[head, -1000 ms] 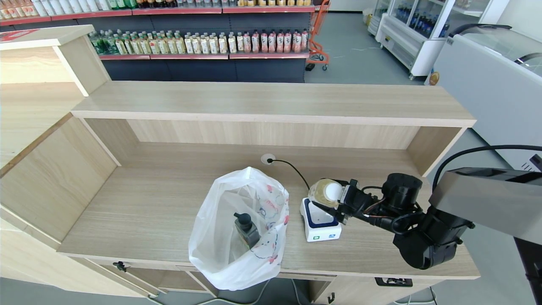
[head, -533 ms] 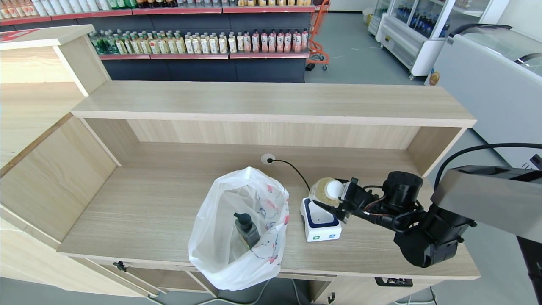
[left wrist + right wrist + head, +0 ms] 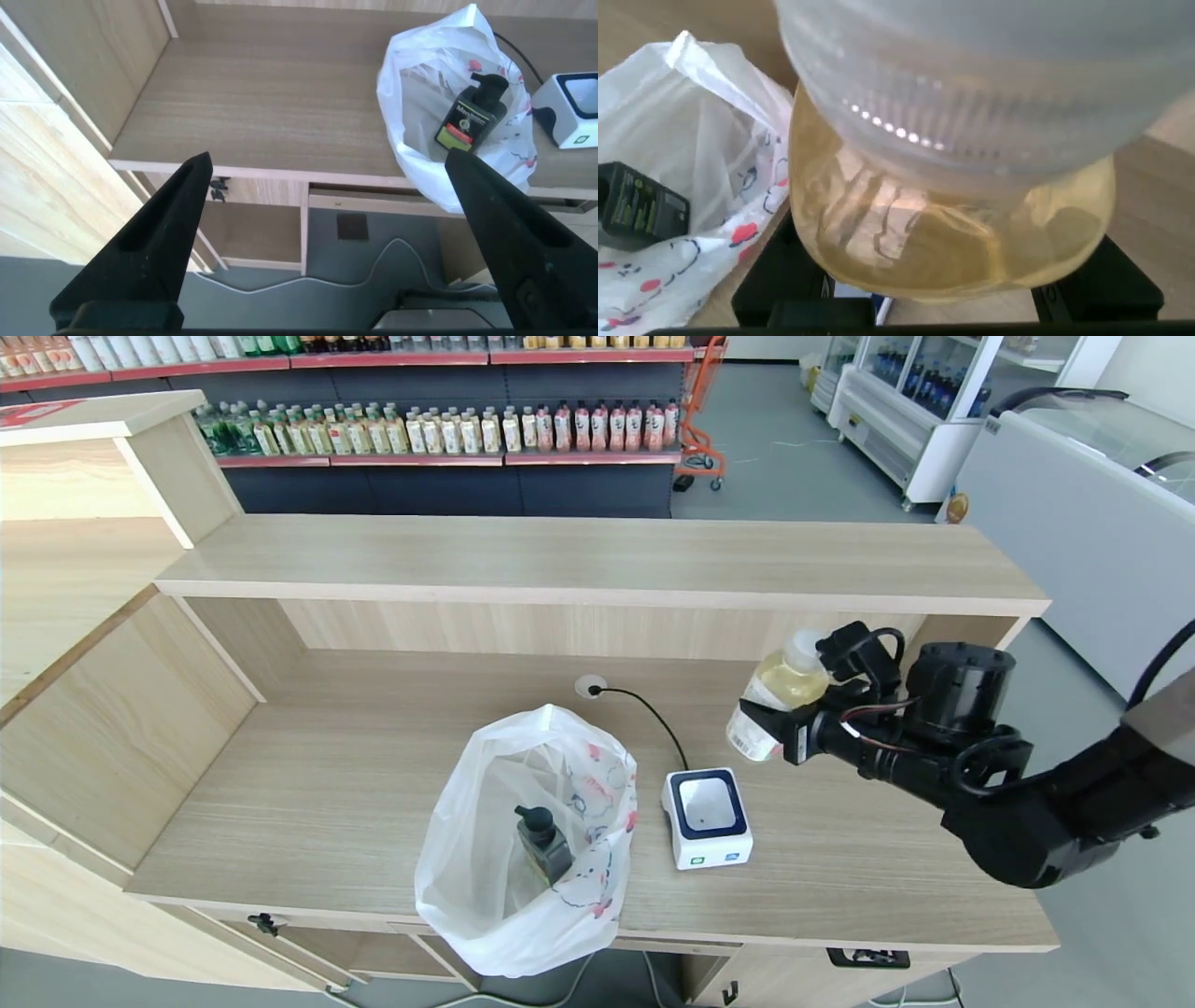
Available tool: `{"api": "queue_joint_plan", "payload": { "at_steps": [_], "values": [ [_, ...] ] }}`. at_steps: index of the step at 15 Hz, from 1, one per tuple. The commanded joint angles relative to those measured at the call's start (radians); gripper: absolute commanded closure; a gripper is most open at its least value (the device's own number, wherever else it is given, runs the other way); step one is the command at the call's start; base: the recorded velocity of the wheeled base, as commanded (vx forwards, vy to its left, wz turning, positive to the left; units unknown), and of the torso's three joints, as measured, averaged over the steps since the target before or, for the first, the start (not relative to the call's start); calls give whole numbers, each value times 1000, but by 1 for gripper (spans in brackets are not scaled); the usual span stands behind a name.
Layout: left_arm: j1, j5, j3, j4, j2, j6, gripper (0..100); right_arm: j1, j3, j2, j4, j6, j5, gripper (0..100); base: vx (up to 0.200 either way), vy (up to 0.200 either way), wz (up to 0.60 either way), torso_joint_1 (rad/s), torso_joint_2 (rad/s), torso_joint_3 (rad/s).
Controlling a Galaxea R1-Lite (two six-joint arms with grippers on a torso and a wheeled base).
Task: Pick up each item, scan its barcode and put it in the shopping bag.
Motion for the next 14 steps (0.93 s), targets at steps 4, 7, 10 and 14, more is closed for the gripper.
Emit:
{"api": "queue_joint_plan", "payload": {
  "at_steps": [4, 7, 10, 14],
  "values": [
    [0, 0, 0, 0, 0, 1, 0, 51, -48, -103, 77, 113, -82, 100, 0, 200, 0, 7, 1, 4],
    [0, 0, 0, 0, 0, 4, 0, 120, -98, -74, 134, 181, -82, 100, 0, 133, 0, -6, -3, 3],
    [0, 0, 0, -2, 0, 6, 0, 161, -107, 14, 146, 195, -74, 100, 0, 0, 0, 0, 0, 0],
    [0, 0, 0, -2, 0, 6, 0, 184, -146, 120, 146, 168, -71, 100, 0, 0, 0, 0, 0, 0]
  ]
}}
